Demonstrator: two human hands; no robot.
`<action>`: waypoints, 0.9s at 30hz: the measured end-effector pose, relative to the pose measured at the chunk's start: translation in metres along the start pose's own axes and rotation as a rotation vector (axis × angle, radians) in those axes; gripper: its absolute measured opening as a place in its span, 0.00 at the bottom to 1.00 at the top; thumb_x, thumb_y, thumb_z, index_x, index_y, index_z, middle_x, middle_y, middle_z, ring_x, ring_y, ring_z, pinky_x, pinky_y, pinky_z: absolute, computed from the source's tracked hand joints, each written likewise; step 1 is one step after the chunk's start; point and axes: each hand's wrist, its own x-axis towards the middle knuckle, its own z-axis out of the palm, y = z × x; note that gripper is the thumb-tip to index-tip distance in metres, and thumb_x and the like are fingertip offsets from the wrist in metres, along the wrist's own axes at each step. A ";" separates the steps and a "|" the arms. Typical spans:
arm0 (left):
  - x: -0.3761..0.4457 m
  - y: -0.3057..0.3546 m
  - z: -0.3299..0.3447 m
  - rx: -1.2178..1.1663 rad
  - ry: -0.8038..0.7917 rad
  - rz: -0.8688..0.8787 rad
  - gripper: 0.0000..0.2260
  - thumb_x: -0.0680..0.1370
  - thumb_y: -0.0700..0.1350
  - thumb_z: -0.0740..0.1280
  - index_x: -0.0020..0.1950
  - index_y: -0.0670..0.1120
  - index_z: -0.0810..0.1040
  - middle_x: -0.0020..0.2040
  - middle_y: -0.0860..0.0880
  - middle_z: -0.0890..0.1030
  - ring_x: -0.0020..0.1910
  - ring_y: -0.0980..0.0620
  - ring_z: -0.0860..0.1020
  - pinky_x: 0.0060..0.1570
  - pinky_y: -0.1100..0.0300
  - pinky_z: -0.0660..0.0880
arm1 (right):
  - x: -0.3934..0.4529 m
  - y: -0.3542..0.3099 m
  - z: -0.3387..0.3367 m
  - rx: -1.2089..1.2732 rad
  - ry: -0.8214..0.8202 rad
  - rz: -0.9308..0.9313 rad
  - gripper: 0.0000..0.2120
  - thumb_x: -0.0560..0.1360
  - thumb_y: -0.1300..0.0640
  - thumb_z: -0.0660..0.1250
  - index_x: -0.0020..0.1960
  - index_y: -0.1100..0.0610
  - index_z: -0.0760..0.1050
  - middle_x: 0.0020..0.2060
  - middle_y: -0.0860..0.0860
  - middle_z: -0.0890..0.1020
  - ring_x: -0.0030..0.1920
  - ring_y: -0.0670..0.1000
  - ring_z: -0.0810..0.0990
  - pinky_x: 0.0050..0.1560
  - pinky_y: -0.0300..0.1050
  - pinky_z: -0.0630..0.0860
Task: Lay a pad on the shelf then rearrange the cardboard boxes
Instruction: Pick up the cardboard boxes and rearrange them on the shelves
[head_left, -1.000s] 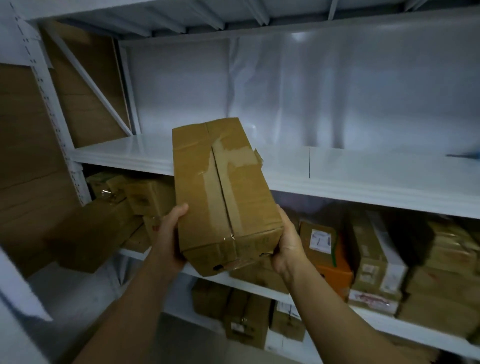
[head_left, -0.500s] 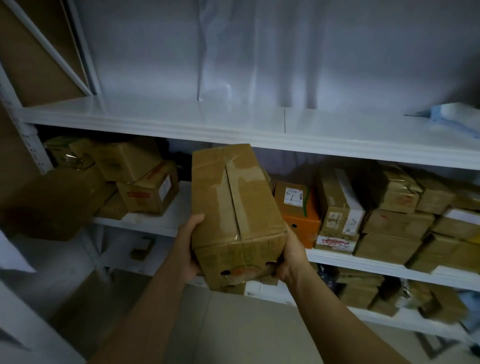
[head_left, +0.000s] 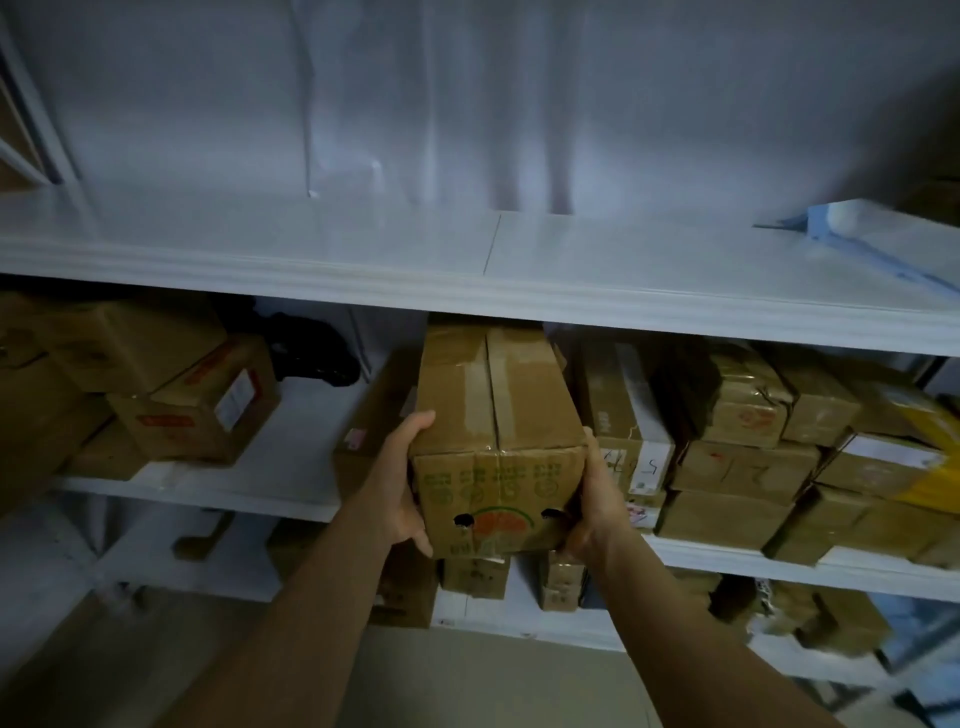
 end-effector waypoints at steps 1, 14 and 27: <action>0.013 0.004 0.010 0.009 0.004 -0.009 0.20 0.73 0.61 0.65 0.61 0.54 0.71 0.54 0.42 0.77 0.53 0.35 0.72 0.58 0.27 0.58 | 0.007 -0.010 -0.003 -0.007 -0.018 0.006 0.26 0.73 0.32 0.58 0.54 0.53 0.79 0.43 0.57 0.83 0.43 0.58 0.80 0.48 0.53 0.74; 0.144 0.031 0.110 -0.095 0.085 0.132 0.18 0.72 0.56 0.67 0.57 0.48 0.78 0.57 0.42 0.80 0.56 0.40 0.78 0.58 0.41 0.71 | 0.126 -0.091 -0.027 -0.212 -0.097 -0.048 0.13 0.76 0.45 0.60 0.50 0.55 0.72 0.45 0.56 0.80 0.43 0.52 0.78 0.35 0.45 0.74; 0.184 0.020 0.110 -0.161 0.214 0.097 0.11 0.77 0.56 0.65 0.50 0.50 0.75 0.45 0.45 0.79 0.43 0.45 0.77 0.38 0.54 0.70 | 0.170 -0.091 -0.026 -0.327 0.084 -0.038 0.11 0.75 0.49 0.66 0.40 0.56 0.73 0.39 0.55 0.79 0.42 0.54 0.79 0.38 0.45 0.75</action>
